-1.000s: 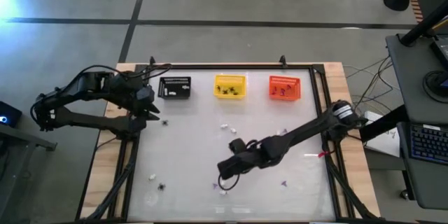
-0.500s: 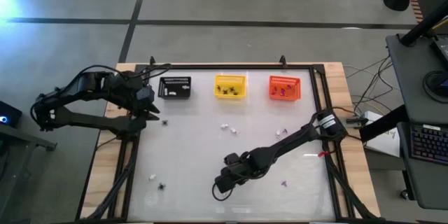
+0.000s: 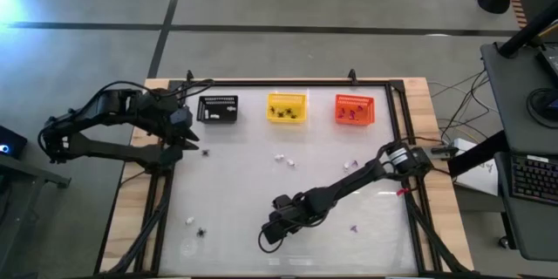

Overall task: Sort Halloween decoration
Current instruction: Put the white skeleton toy into the black basket

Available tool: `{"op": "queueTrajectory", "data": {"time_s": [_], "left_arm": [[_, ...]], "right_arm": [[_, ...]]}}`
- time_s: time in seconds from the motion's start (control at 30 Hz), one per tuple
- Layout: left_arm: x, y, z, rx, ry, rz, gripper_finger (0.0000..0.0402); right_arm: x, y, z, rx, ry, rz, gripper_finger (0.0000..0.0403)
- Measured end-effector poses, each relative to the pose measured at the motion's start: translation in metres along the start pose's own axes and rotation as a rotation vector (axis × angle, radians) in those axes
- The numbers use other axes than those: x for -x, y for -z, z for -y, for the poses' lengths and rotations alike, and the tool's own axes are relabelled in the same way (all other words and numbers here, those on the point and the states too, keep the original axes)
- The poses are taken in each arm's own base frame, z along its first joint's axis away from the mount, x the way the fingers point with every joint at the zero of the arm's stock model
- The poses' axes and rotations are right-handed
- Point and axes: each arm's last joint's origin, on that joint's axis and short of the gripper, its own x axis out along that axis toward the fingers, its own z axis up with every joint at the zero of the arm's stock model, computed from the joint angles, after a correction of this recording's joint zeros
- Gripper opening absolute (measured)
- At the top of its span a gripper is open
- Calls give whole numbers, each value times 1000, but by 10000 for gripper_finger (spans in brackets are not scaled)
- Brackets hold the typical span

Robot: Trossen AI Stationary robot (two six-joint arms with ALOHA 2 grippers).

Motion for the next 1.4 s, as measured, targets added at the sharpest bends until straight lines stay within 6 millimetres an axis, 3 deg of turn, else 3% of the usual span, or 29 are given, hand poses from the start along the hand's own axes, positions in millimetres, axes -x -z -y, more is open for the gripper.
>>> {"op": "queueTrajectory", "data": {"time_s": [0.33,0.77,1.17,1.4], "left_arm": [[0,0,0,0,5,-2,119],[0,1,0,0,6,-2,119],[6,5,1,-5,10,21,119],[10,8,1,-8,12,39,119]], "right_arm": [[-10,-12,7,-36,30,9,119],[-12,-16,8,-41,31,25,25],[0,-20,-8,21,-6,64,8],[16,-29,-11,57,84,59,8]]}}
